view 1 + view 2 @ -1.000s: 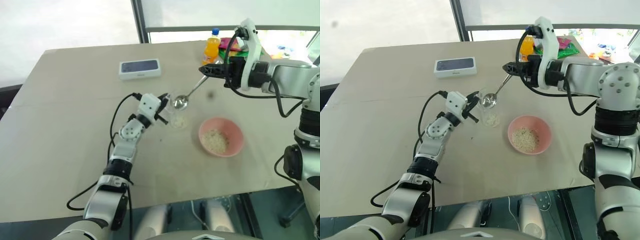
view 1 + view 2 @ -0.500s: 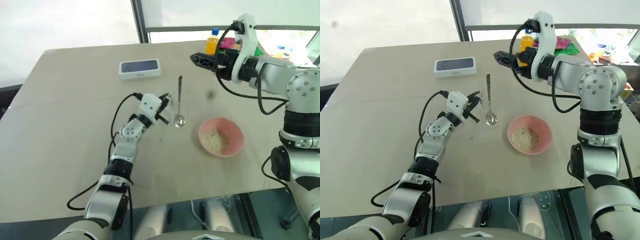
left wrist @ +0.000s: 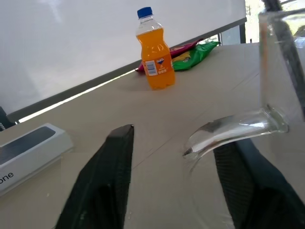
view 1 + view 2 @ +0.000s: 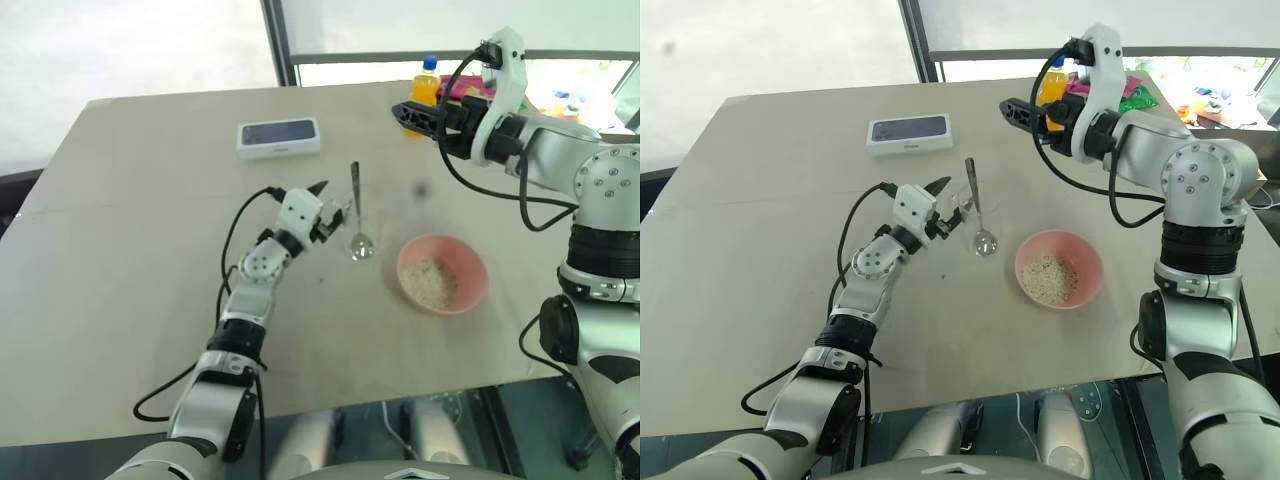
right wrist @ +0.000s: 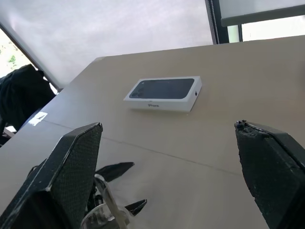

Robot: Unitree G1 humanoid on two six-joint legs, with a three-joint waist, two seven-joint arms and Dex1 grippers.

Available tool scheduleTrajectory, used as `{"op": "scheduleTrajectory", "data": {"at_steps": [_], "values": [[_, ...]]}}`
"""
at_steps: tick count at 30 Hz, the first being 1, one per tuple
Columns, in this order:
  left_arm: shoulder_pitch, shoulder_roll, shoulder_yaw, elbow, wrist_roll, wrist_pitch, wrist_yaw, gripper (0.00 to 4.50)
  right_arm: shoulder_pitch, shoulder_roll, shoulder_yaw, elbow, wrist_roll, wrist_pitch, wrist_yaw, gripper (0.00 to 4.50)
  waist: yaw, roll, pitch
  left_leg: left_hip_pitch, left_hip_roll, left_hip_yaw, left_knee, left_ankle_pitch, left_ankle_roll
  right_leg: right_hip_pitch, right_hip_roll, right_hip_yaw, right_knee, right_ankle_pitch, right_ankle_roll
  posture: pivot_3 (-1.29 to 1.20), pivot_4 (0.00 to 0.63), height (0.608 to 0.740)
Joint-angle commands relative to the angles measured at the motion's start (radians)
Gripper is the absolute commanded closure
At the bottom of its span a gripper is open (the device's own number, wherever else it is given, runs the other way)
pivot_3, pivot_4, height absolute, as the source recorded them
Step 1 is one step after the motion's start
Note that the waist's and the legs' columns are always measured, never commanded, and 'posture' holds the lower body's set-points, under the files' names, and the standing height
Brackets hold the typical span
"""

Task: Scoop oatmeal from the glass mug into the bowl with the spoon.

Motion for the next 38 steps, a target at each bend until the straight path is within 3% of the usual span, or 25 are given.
{"op": "scheduleTrajectory", "data": {"at_steps": [1,11,19,25,26,27,29,38], "values": [[0.016,0.009,0.01,-0.059,-0.014,-0.017,-0.002,1.47,-0.002,-0.017,-0.037,-0.048,-0.002,-0.002,0.017,0.0,0.0,0.0,0.0,0.0,0.0,0.0,0.0,0.0,0.0,0.0,0.0,0.0,0.0,0.0,0.0,0.0,0.15,0.74],[0.158,0.081,0.027,-0.315,-0.066,0.073,-0.058,1.47,0.086,-0.072,-0.066,-0.133,-0.029,-0.051,0.086,0.0,0.0,0.001,0.0,0.0,0.0,0.0,-0.001,0.0,0.0,0.0,0.0,0.0,-0.001,0.0,0.0,0.0,0.15,0.74],[0.454,0.173,0.124,-0.681,-0.224,0.354,-0.073,1.47,0.606,-0.238,-0.169,-0.272,-0.165,-0.331,0.327,0.0,0.006,0.001,0.0,0.0,0.0,0.001,-0.002,-0.001,0.001,0.0,0.0,0.0,-0.003,0.0,0.0,0.0,0.15,0.74],[0.691,0.241,0.224,-0.903,-0.332,0.466,-0.096,1.47,0.993,-0.353,-0.285,-0.279,-0.236,-0.546,0.622,0.0,0.004,0.008,0.005,0.005,0.002,0.002,-0.002,-0.003,0.005,0.003,0.001,0.002,-0.002,0.0,0.0,0.0,0.15,0.74],[0.731,0.242,0.243,-0.922,-0.345,0.478,-0.093,0.92,1.054,-0.37,-0.289,-0.267,-0.265,-0.581,0.659,0.0,0.004,0.008,0.005,0.006,0.002,0.002,-0.002,-0.003,0.005,0.005,0.001,0.001,-0.002,0.0,0.0,0.0,0.15,0.74],[0.769,0.244,0.259,-0.933,-0.352,0.485,-0.094,0.79,1.112,-0.38,-0.29,-0.251,-0.291,-0.626,0.701,0.0,0.005,0.008,0.005,0.009,0.003,0.002,-0.002,-0.003,0.005,0.009,0.001,0.001,-0.002,0.0,0.0,0.0,0.15,0.74],[0.849,0.255,0.28,-0.93,-0.34,0.478,-0.107,0.03,1.183,-0.36,-0.296,-0.218,-0.321,-0.712,0.745,0.0,0.005,0.008,0.006,0.014,0.004,0.002,-0.003,-0.003,0.005,0.014,0.002,0.0,-0.005,-0.001,0.001,0.0,0.15,0.74],[0.971,0.251,0.279,-0.879,-0.234,0.427,-0.076,0.03,1.226,-0.276,-0.233,-0.157,-0.368,-0.914,0.859,0.0,0.008,0.006,0.009,0.021,0.006,0.006,-0.005,-0.004,0.005,0.019,0.0,0.0,-0.006,-0.004,0.005,0.0,0.15,0.74]]}}
